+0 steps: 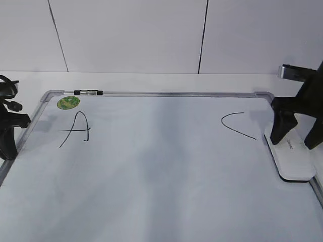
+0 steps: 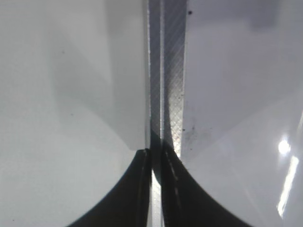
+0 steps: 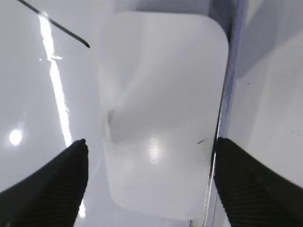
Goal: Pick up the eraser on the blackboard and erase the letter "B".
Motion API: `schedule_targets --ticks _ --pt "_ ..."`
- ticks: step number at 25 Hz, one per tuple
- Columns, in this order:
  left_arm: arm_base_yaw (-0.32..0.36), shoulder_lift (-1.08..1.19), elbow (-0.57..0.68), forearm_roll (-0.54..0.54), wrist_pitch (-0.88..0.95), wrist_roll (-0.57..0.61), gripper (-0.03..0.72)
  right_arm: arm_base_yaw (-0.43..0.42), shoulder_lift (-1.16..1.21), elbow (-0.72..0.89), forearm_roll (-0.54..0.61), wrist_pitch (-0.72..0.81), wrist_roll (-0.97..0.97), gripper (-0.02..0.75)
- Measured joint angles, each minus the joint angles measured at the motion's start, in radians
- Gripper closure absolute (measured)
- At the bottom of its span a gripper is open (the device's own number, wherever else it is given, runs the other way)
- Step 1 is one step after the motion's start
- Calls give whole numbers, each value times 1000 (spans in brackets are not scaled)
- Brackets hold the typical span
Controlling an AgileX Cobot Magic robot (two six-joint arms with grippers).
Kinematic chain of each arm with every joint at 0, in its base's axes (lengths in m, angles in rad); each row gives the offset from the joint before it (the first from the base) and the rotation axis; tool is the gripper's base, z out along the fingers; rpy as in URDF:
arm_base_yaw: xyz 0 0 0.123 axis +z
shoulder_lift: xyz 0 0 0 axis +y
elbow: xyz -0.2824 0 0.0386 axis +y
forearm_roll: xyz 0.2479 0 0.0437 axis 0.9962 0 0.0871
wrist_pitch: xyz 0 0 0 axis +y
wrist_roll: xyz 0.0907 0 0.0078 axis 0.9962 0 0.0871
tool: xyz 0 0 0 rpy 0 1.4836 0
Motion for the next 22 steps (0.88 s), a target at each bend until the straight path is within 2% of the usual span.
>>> schedule_targets --ticks 8,12,14,18,22 --pt "0 0 0 0 0 0 652 0 0 -99 0 15 30 98" --pt "0 0 0 2 0 0 638 0 -23 -104 6 19 45 144" --pt "0 0 0 4 2 2 592 0 -47 -104 9 24 49 162" --pt "0 0 0 17 2 2 428 0 -98 -104 33 26 61 171" --pt "0 10 -34 15 46 3 377 0 -144 -104 76 30 72 174"
